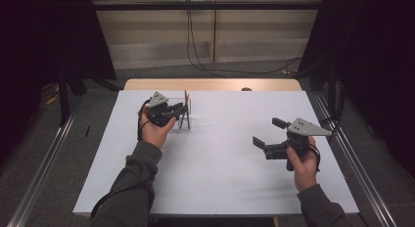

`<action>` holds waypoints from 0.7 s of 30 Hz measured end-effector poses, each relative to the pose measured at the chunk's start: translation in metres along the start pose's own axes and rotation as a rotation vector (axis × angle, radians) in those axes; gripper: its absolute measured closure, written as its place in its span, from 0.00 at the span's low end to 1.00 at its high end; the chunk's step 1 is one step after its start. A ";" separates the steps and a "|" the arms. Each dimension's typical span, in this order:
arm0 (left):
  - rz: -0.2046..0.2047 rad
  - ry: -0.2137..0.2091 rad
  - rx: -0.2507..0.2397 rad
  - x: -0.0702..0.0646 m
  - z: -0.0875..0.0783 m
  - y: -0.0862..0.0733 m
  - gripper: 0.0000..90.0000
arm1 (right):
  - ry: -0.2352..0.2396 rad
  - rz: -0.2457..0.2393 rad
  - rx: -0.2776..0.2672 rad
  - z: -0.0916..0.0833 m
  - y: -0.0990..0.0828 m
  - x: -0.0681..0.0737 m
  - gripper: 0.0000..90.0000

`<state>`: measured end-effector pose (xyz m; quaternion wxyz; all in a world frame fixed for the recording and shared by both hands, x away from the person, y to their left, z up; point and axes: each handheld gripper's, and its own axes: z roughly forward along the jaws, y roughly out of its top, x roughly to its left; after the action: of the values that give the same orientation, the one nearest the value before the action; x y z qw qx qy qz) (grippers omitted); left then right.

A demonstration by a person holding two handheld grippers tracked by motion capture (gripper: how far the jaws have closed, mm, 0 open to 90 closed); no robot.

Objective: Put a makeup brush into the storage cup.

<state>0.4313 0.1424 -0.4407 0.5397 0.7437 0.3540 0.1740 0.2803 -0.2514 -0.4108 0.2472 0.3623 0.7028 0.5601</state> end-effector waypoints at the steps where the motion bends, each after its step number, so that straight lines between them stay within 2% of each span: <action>1: 0.003 0.000 0.002 0.000 0.000 0.000 0.82 | 0.000 0.000 0.000 0.000 0.000 0.000 0.00; 11: -0.002 -0.002 -0.002 -0.002 0.000 0.003 0.78 | 0.002 -0.001 0.000 -0.001 0.000 -0.001 0.00; 12: -0.006 -0.017 -0.016 -0.002 0.001 0.003 0.77 | 0.001 -0.002 -0.002 -0.001 0.000 -0.001 0.00; 14: -0.004 -0.005 -0.015 -0.002 0.000 0.003 0.76 | -0.003 -0.001 -0.006 -0.001 0.000 -0.001 0.00; 18: -0.009 -0.016 -0.027 -0.002 0.001 0.004 0.71 | -0.007 0.000 -0.001 -0.002 0.000 0.000 0.00; 21: 0.013 -0.014 -0.027 -0.002 -0.001 0.006 0.67 | -0.006 0.004 -0.005 -0.002 -0.001 0.000 0.00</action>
<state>0.4314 0.1407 -0.4351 0.5512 0.7397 0.3431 0.1769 0.2789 -0.2527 -0.4109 0.2491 0.3649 0.6999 0.5612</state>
